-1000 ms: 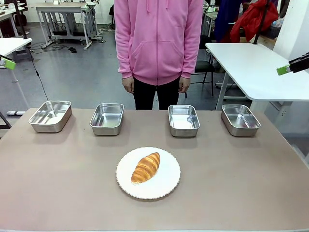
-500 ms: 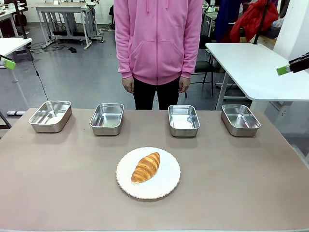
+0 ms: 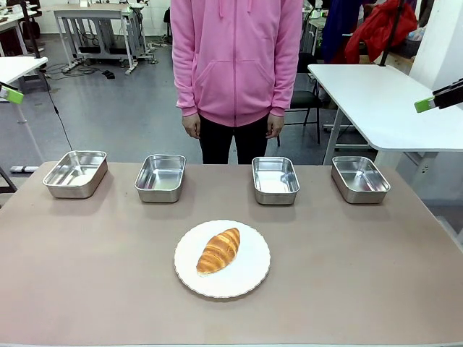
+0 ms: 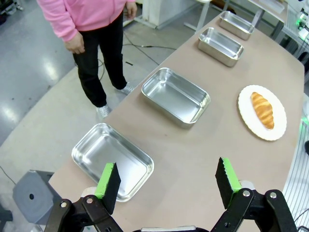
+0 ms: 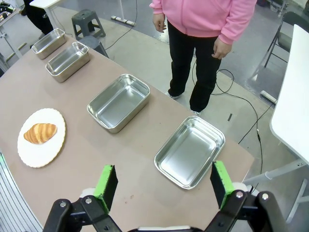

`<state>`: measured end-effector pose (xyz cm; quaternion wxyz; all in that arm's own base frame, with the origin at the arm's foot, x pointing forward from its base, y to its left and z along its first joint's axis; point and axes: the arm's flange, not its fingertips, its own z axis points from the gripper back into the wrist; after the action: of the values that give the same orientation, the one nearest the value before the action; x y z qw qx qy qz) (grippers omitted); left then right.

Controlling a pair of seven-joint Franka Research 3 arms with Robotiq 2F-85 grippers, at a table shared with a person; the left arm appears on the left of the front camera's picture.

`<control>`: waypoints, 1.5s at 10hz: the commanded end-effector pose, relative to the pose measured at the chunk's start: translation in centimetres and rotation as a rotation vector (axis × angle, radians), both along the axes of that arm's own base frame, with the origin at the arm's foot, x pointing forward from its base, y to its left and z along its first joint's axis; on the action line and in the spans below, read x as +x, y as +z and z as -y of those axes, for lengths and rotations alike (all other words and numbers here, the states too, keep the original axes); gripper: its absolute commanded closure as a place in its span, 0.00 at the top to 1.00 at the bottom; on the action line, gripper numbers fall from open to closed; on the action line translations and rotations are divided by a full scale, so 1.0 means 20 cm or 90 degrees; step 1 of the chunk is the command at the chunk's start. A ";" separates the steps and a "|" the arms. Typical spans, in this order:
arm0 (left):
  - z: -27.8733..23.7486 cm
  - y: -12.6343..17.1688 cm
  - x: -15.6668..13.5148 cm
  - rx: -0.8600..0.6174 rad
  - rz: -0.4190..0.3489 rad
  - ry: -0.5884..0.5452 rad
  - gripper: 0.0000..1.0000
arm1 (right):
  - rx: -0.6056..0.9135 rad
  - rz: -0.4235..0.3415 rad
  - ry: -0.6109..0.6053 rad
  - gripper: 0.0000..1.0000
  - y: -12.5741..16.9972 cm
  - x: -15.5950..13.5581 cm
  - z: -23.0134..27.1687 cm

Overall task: Place the bread in the container.
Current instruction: Place the Butter Roll into the Airtight Container indicated by the human.

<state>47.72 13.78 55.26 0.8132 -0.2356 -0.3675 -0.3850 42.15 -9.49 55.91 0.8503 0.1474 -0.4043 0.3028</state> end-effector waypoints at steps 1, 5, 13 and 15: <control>0.00 0.01 0.00 0.000 0.003 -0.004 1.00 | 0.012 0.006 0.003 1.00 0.00 0.01 0.00; 0.00 0.01 0.00 0.000 0.003 -0.004 1.00 | 0.012 0.006 0.003 1.00 0.00 0.01 0.00; 0.00 0.01 0.00 0.000 0.003 -0.004 1.00 | 0.012 0.006 0.003 1.00 0.00 0.01 0.00; 0.00 0.01 0.00 0.000 0.003 -0.004 1.00 | 0.012 0.006 0.003 1.00 0.00 0.01 0.00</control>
<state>47.72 13.78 55.26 0.8132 -0.2356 -0.3675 -0.3850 42.15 -9.50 55.91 0.8504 0.1474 -0.4043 0.3028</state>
